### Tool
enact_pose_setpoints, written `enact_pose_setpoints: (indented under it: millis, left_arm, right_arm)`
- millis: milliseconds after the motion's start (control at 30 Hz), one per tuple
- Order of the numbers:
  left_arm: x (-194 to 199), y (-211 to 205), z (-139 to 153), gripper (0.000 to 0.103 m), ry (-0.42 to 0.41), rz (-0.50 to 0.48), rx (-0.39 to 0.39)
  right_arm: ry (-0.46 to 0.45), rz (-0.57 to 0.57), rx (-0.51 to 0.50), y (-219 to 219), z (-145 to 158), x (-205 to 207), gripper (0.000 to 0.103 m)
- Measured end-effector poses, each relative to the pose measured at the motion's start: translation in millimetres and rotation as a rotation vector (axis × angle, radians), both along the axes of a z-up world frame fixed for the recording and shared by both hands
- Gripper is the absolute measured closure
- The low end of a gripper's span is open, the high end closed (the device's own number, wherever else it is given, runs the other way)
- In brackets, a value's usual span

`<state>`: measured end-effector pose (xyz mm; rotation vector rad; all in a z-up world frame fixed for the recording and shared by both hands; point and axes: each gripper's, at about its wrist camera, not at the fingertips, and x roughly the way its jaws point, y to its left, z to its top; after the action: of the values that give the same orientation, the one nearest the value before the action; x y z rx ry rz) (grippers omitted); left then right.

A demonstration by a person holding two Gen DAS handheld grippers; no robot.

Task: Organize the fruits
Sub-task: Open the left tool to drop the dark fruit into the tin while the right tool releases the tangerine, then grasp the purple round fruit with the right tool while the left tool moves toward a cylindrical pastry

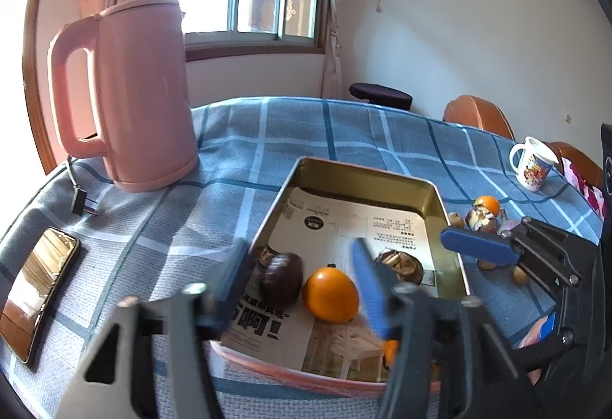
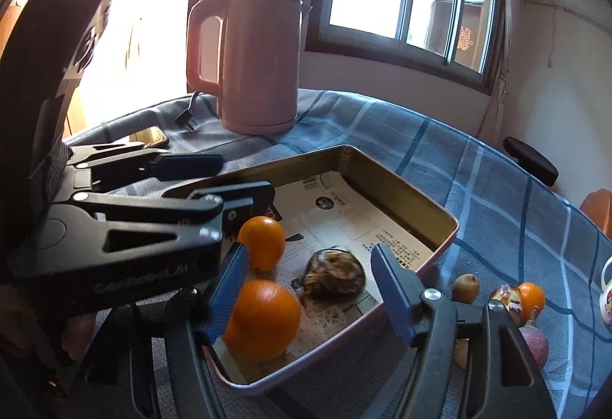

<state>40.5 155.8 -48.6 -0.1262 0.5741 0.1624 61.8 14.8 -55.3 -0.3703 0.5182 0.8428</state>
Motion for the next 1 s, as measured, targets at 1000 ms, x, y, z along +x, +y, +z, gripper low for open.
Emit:
enact_pose_setpoints:
  millis: [1000]
  left_arm:
    - [9.6,-82.3,11.9,0.013,-0.071,-0.113,0.046]
  right_arm:
    - [-0.005,-0.368,0.113,-156.0,18.9,52.8,0.030]
